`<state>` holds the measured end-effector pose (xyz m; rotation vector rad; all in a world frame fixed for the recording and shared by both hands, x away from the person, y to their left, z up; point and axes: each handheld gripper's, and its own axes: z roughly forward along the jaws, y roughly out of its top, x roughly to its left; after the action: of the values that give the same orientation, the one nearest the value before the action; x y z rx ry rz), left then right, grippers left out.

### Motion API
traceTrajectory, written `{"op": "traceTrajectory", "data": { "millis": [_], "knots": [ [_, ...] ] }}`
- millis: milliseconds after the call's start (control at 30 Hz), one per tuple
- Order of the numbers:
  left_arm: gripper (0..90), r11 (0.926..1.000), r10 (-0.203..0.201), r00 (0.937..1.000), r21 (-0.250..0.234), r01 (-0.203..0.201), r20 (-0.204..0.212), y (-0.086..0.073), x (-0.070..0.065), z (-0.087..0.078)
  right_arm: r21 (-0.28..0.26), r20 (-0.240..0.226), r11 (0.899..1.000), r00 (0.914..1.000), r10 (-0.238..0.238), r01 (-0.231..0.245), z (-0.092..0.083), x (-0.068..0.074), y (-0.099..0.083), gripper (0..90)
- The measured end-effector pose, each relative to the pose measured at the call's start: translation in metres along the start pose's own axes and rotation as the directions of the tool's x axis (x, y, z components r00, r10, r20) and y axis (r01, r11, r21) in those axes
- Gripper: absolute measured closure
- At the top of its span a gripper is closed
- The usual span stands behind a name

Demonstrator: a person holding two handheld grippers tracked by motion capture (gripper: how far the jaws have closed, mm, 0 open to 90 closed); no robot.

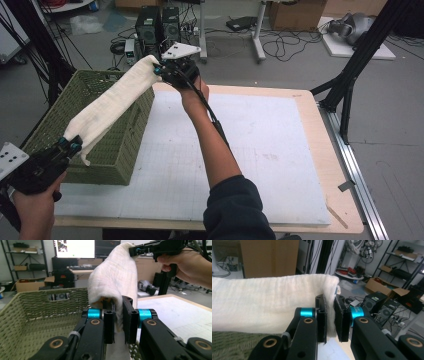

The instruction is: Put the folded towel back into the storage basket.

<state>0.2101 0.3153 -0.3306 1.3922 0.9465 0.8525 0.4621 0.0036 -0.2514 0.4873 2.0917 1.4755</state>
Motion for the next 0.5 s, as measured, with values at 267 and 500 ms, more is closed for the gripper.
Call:
{"op": "traceTrajectory", "data": {
  "millis": [267, 500],
  "knots": [
    [81.3, 0.9998, -0.004, 0.9979, 0.017, 0.005, -0.064, -0.003, 0.008, -0.008, 0.027, -0.017, 1.0, 0.9998, -0.009, 0.009, 0.033, 0.009, 0.007, 81.8],
    [81.2, 0.9992, -0.02, 0.9962, 0.033, 0.023, -0.085, -0.006, 0.014, -0.01, 0.039, -0.029, 0.999, 0.9996, -0.008, 0.009, 0.06, 0.018, 0.013, 81.8]
  ]
}}
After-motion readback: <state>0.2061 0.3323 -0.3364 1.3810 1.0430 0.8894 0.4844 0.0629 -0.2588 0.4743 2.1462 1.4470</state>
